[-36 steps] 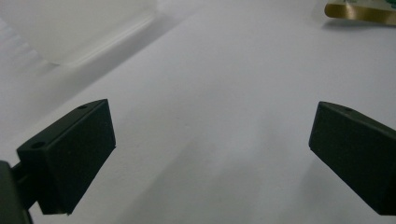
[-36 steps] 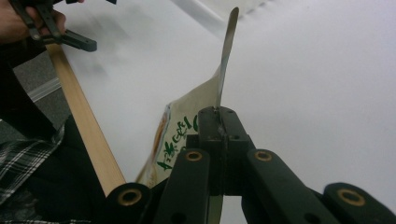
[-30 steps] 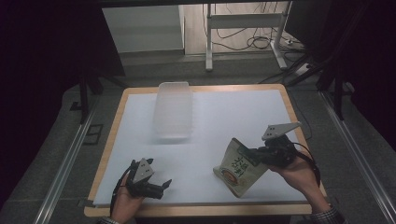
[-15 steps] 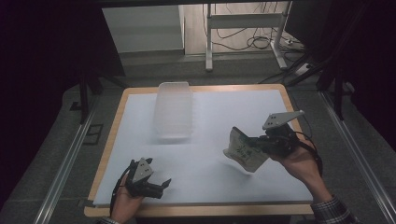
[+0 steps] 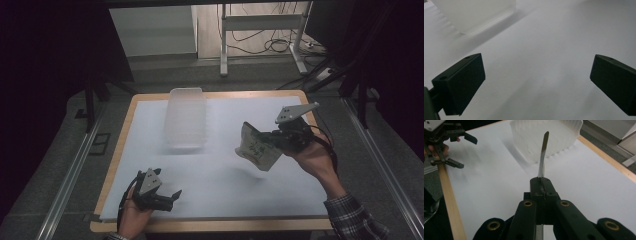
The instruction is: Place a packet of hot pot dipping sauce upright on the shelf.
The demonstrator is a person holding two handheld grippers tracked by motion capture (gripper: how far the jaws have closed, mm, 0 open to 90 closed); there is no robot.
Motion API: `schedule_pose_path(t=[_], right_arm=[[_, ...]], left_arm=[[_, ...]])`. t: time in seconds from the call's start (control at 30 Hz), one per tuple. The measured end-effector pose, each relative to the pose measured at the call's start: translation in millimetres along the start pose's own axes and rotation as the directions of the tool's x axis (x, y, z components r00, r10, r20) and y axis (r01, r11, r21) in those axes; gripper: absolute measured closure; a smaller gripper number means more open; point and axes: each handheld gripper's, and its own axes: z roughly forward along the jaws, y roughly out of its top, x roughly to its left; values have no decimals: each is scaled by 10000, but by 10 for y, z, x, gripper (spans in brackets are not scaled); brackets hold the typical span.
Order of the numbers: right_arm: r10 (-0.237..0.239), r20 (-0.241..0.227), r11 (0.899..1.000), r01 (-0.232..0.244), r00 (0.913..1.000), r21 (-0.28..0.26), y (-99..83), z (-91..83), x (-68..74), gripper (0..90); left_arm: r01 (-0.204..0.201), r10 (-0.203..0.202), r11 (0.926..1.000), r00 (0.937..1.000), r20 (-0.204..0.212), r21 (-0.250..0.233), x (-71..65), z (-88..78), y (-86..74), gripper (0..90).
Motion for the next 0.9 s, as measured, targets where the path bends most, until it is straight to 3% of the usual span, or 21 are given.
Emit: schedule_pose_path(t=[0.37,0.9], right_arm=[[-159,-296,9995,150,9994,-274,228,189,-116,894],[-146,-485,9978,114,9987,-659,413,481,-205,894]], left_arm=[[-30,30,10000,10000,-30,-73,9,-16,3,0],[-14,14,10000,10000,-38,-71,11,-17,1,0]])
